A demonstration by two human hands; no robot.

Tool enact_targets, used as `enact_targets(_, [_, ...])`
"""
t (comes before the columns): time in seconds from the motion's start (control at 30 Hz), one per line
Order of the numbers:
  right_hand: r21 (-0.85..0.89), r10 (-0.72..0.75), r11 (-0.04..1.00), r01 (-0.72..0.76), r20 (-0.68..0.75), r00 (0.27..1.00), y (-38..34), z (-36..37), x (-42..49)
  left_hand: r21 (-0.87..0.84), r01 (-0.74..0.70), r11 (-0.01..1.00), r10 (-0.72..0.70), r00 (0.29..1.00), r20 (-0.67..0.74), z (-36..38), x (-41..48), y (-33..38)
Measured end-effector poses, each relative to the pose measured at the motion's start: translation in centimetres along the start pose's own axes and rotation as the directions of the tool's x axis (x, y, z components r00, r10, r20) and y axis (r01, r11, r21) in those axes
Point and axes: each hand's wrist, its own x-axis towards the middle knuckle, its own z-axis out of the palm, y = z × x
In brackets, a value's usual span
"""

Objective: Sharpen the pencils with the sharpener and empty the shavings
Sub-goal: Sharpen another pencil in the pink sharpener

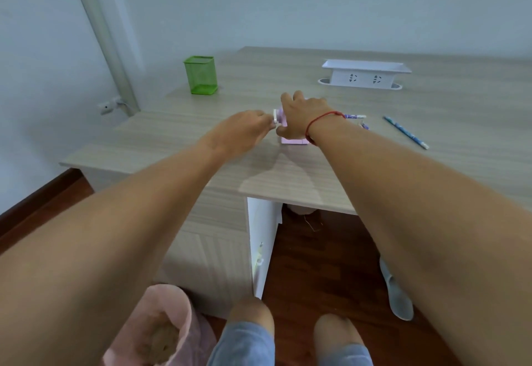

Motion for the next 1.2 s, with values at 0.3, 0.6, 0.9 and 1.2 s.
enact_targets(0.3, [-0.028, -0.026, 0.999, 0.026, -0.006, 1.000, 0.2, 0.0, 0.3, 0.041, 0.209, 0.977, -0.213, 0.948, 0.239, 3.4, 0.5, -0.8])
enact_targets(0.6, [-0.029, -0.074, 0.997, 0.072, -0.053, 0.996, 1.1, 0.0, -0.9, 0.299, 0.052, 0.953, -0.159, 0.925, 0.346, 2.2, 4.8, -3.4])
enact_targets(0.9, [-0.008, -0.038, 0.999, 0.038, -0.044, 0.998, 1.3, -0.2, -2.7, 0.268, 0.058, 0.962, -0.112, 0.975, 0.192, 1.4, 4.5, -1.9])
enact_targets(1.2, [-0.029, -0.015, 0.999, 0.013, -0.053, 0.998, 1.0, -0.1, -2.3, 0.263, 0.091, 0.961, -0.105, 0.994, 0.038, -0.2, 5.3, -1.9])
